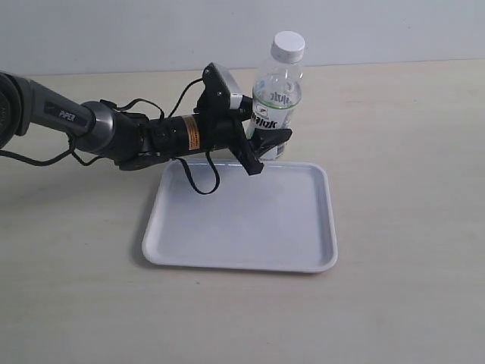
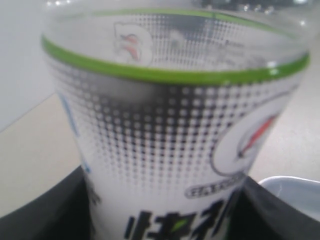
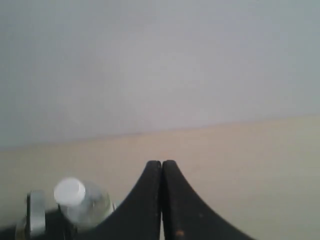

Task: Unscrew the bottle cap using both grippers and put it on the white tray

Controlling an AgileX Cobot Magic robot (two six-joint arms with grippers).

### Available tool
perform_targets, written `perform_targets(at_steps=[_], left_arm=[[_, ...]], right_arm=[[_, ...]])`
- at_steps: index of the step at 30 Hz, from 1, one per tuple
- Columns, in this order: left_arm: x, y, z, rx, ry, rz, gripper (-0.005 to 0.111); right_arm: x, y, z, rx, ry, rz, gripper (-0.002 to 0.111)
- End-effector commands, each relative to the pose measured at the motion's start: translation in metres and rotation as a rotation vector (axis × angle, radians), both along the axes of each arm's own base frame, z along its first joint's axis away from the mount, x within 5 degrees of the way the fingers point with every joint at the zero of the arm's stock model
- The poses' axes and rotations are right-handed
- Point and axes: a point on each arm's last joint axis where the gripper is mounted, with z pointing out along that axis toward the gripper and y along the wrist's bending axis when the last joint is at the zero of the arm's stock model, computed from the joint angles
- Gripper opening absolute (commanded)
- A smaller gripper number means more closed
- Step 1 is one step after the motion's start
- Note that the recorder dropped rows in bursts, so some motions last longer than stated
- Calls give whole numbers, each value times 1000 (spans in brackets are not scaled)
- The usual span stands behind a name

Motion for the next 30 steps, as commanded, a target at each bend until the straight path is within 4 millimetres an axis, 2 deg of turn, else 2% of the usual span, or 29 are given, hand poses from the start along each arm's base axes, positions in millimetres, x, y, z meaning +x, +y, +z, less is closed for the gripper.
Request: perform_targets(at_steps=[1,3,4,5,6,7,9,10,12,13,15,16,18,30], left_arm=[[1,-1,12,-23,-23,-10,0],[1,-1,14,-20,-28,-9,0],[1,-1,15,-19,-31,-13,0],[1,-1,16,-16,-33,-14,0],[1,-1,16,-14,-33,-13,0],[1,-1,16,-14,-33,-13,0],[1,-1,16,-14,-33,-13,0],[1,-1,16,-14,-33,-13,0],[1,-1,16,-14,-35,-14,0],[1,-1,16,-14,-35,-14,0],[1,-1,16,-14,-35,-14,0],[1,-1,16,-13,-36,-14,0],[1,-1,16,-14,-36,-13,0],[1,-1,16,-16,-35,-10,0]], right_arm=[[65,9,-14,0,398,244,0],[112,28,-30,-29,549,329,0],[123,34,-33,-49,559,328,0],[137,54,-37,-123,570,338,0],[141,64,-38,-162,573,343,0],[148,85,-41,-207,571,367,0],[156,111,-45,-225,565,424,0],[158,116,-46,-228,563,436,0],[167,135,-57,-234,577,483,11],[169,139,-61,-236,586,496,15],[176,143,-75,-241,618,507,33],[180,143,-81,-249,634,504,46],[184,143,-89,-274,649,504,60],[186,139,-90,-338,646,487,61]])
